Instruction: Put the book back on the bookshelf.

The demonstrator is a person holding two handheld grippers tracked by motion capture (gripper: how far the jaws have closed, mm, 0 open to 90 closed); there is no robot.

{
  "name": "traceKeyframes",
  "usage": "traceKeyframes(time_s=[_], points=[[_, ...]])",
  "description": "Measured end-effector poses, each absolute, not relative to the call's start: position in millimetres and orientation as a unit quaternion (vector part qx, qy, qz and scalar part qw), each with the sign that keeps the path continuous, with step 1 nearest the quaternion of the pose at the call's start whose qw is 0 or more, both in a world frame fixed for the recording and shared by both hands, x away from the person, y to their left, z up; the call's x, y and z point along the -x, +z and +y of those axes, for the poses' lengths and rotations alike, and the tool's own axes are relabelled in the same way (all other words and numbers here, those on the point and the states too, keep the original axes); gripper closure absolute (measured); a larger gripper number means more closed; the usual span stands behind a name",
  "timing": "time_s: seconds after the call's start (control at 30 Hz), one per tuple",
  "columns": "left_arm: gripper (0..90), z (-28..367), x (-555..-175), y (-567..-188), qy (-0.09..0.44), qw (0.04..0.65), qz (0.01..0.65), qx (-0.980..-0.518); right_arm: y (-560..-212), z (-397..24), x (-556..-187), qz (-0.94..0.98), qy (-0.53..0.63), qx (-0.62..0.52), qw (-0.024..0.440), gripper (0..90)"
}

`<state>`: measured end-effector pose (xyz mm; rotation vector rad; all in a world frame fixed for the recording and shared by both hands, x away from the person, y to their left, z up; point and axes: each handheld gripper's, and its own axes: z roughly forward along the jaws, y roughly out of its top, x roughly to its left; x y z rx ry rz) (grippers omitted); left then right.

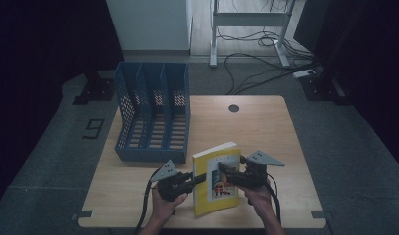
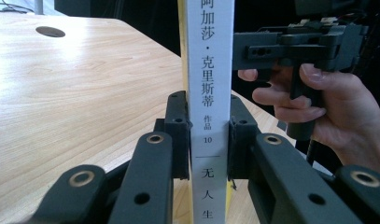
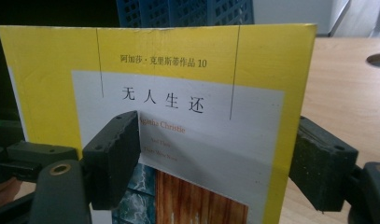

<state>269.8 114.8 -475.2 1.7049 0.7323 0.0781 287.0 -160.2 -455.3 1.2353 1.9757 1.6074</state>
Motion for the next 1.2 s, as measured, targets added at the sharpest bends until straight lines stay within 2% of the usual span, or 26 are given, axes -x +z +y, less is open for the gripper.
traceKeyframes(time_s=[0.23,0.43,0.9,1.2], points=[[75.1,115.4,-268.1,-472.0,0.038,0.601,0.309,-0.736,-448.2,-157.4,-277.6,0.684,0.568,-0.416,0.192,24.7],[74.5,114.5,-266.8,-470.3,0.042,0.597,0.304,-0.741,-446.0,-156.5,-273.4,0.681,0.577,-0.402,0.205,26.0],[72.2,119.7,-270.0,-466.6,0.038,0.605,0.309,-0.733,-452.1,-160.4,-276.1,0.673,0.595,-0.398,0.187,32.6],[68.8,121.7,-270.4,-463.3,0.033,0.615,0.313,-0.723,-452.6,-158.3,-274.8,0.678,0.592,-0.392,0.193,32.8]])
